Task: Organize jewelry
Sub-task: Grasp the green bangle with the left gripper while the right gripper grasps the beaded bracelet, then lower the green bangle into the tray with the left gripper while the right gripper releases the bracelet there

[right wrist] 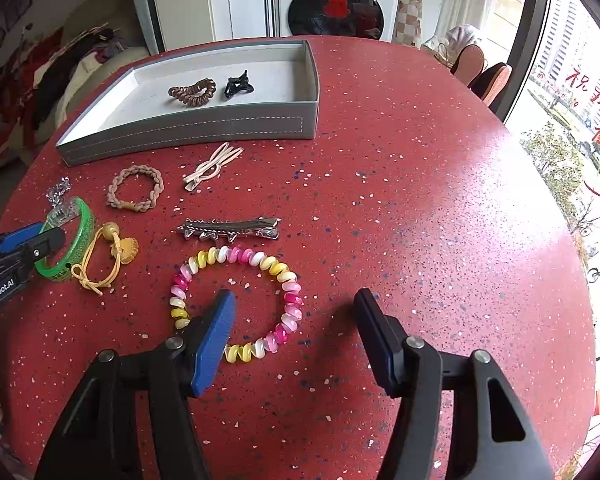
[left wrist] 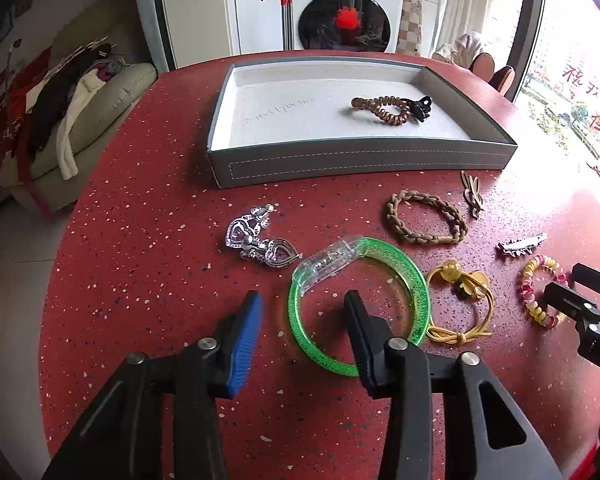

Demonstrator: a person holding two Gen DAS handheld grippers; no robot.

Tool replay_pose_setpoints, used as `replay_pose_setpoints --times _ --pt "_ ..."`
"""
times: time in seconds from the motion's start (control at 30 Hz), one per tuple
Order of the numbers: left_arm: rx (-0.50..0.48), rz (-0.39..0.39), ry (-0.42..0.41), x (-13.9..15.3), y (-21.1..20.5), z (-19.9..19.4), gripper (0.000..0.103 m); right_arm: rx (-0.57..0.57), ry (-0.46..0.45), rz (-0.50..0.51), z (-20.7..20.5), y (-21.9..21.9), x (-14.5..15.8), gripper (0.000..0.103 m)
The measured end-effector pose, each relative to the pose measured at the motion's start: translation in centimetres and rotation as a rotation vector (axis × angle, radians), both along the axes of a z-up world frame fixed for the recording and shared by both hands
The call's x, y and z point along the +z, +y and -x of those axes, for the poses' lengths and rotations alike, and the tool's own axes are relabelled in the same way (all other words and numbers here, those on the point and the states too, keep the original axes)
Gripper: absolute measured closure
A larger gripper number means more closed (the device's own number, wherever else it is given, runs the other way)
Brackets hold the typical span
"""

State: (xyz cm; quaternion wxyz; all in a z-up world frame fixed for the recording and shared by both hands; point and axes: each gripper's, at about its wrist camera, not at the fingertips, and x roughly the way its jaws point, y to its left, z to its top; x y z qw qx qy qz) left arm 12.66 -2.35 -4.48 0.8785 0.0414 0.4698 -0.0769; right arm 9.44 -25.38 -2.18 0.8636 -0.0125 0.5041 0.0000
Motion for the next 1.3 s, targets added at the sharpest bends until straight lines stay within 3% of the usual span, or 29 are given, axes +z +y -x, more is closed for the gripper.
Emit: replay_pose_setpoints --times 0.13,0.2,0.53,0.93,1.03,1.2,1.3 --pt "-0.033 -0.005 -0.004 0.1 -0.5 0.2 0.074 0.026 -0.006 0.004 0.0 0.8 0.1 0.072" --pt "-0.037 0.006 -0.001 0.2 -0.4 0.2 0.076 0.026 -0.010 0.004 0.0 1.0 0.1 0.091" --pt "-0.048 0.088 -0.014 1.4 0.8 0.9 0.077 -0.009 -0.076 -0.041 0.7 0.1 1.7 0.093" --pt "-0.069 0.144 -0.072 4.8 1.2 1.0 0.077 -0.007 -0.138 -0.107 -0.5 -0.1 4.5 0.097" --pt "-0.071 0.148 -0.082 5.3 1.3 0.8 0.077 -0.012 -0.125 -0.118 -0.7 -0.4 4.3 0.097" --pt "-0.072 0.154 -0.076 5.2 1.3 0.8 0.077 -0.063 -0.026 -0.187 -1.0 -2.0 1.9 0.097" --pt "-0.073 0.154 -0.075 5.2 1.4 0.9 0.077 -0.073 0.013 -0.162 -0.9 -2.3 0.7 0.089"
